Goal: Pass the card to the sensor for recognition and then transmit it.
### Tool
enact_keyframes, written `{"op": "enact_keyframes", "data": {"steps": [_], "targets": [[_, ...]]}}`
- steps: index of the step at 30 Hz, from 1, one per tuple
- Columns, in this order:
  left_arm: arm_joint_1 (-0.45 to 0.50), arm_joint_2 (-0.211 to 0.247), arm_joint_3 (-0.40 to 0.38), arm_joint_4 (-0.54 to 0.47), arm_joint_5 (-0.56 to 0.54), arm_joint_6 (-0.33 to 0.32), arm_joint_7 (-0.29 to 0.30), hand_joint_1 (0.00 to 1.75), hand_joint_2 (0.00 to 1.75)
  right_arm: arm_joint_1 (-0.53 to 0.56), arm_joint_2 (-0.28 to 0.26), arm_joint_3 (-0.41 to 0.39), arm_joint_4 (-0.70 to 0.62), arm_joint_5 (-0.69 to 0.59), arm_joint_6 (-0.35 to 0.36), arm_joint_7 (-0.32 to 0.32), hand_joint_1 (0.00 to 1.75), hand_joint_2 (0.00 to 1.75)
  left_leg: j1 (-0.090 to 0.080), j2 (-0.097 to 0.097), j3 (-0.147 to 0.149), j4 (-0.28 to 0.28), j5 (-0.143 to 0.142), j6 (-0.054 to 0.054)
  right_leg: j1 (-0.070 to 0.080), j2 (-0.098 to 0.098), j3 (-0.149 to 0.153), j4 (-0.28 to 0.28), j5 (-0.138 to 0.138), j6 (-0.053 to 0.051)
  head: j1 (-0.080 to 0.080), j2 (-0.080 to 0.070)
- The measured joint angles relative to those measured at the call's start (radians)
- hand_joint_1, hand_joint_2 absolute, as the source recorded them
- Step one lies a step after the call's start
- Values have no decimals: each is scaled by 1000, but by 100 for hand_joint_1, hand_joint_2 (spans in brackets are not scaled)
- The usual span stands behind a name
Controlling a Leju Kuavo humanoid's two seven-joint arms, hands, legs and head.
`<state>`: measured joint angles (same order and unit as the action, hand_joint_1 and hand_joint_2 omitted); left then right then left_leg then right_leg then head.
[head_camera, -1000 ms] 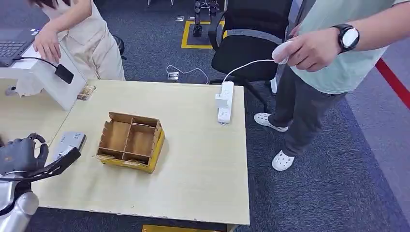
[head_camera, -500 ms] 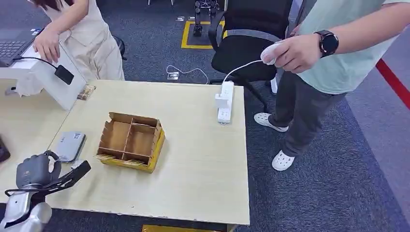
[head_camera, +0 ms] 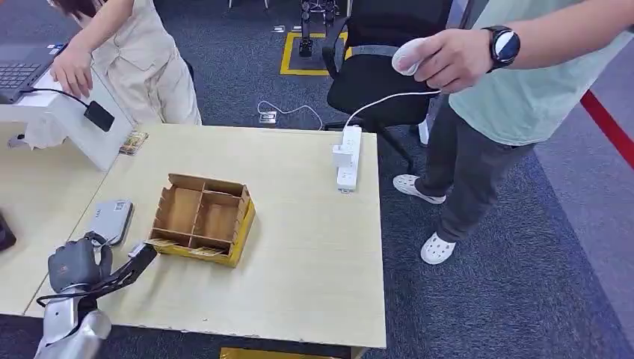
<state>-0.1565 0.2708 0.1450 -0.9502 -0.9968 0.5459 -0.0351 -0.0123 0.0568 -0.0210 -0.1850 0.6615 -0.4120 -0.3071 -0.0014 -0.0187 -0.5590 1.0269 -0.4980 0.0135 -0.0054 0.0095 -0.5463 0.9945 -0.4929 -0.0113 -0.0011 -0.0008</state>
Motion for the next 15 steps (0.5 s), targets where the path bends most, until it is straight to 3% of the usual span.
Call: {"op": "enact_keyframes", "data": {"steps": [5,15], "targets": [[-31,-3,0,18,11,24,-11,175,175,1,0,0,0,4,-6,0,0,175,0,0,0,0,0,0,0,0,0,0,0,0,0,0],[-74,45,0,18,3,20,-17,175,175,3,0,-2,0,4,-8,0,0,175,0,0,0,0,0,0,0,1,0,0,0,0,0,0]]}}
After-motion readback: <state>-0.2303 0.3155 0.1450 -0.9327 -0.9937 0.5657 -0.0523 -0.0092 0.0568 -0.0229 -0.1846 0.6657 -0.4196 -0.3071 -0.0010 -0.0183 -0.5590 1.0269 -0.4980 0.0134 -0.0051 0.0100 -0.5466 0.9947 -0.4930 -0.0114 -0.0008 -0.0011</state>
